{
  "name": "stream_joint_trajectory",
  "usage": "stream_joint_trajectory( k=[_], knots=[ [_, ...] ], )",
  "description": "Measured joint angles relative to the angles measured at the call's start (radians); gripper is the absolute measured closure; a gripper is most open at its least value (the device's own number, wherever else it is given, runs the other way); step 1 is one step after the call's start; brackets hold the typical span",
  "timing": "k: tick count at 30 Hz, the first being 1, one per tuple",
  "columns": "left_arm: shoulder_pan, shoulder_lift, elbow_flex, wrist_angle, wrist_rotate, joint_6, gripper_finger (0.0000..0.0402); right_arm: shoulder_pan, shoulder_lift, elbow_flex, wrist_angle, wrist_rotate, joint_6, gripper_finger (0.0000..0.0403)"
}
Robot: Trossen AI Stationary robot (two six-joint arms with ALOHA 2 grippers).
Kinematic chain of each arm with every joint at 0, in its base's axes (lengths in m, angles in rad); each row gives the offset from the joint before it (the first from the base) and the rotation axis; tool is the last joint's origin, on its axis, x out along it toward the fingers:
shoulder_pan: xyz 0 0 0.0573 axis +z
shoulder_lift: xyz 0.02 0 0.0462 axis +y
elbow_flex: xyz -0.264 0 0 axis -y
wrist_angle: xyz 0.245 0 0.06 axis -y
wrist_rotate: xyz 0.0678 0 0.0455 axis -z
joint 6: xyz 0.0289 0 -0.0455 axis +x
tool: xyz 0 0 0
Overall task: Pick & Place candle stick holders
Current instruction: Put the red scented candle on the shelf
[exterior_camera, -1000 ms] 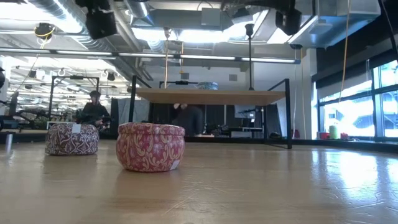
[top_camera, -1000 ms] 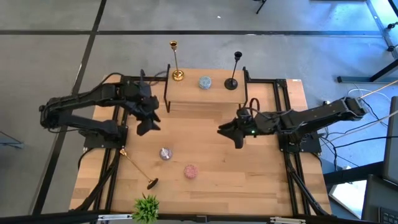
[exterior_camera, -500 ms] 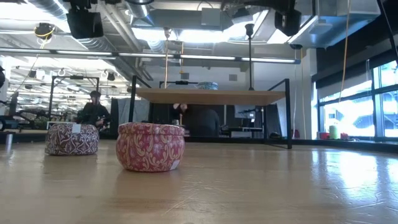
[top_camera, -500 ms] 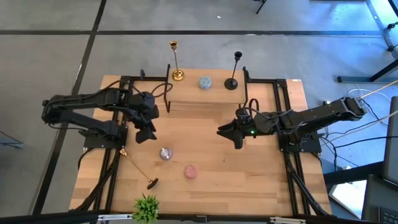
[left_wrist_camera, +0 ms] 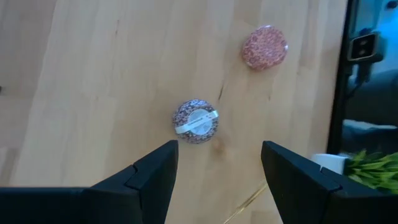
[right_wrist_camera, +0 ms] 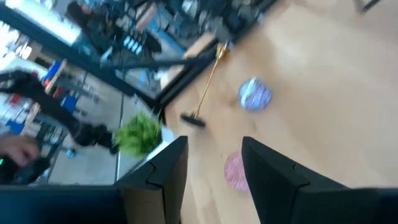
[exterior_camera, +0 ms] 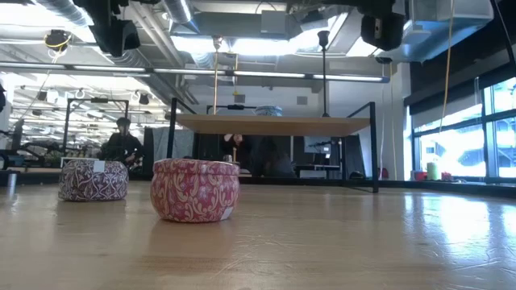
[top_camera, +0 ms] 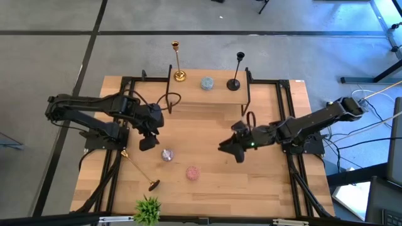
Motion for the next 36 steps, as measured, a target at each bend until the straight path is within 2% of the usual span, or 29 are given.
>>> stream_joint_trajectory(
  k=[11,18,21,29,33,36],
  knots=[
    [-0.069,0.116,0.0,0.053,-0.023,0.08,0.0174,0.079,0.123,0.0,0.0,-0.02,0.075,0.0247],
    [-0.162,0.195,0.0,0.055,-0.172,0.174,0.0174,0.099,0.148,0.0,0.0,-0.019,0.081,0.0247],
    [-0.206,0.209,-0.013,0.109,-0.245,0.186,0.0174,0.099,0.152,0.0,0.0,-0.018,0.081,0.0247],
    [-0.271,0.146,-0.228,0.372,-0.265,0.056,0.0176,0.099,0.152,0.0,0.001,0.075,0.094,0.0247],
    [-0.285,0.075,-0.336,0.413,-0.252,-0.034,0.0175,0.099,0.152,0.0,0.0,0.105,0.099,0.0247],
    [-0.309,0.045,-0.391,0.383,-0.245,-0.099,0.0175,0.099,0.152,0.0,0.0,0.132,0.098,0.0247]
  ],
)
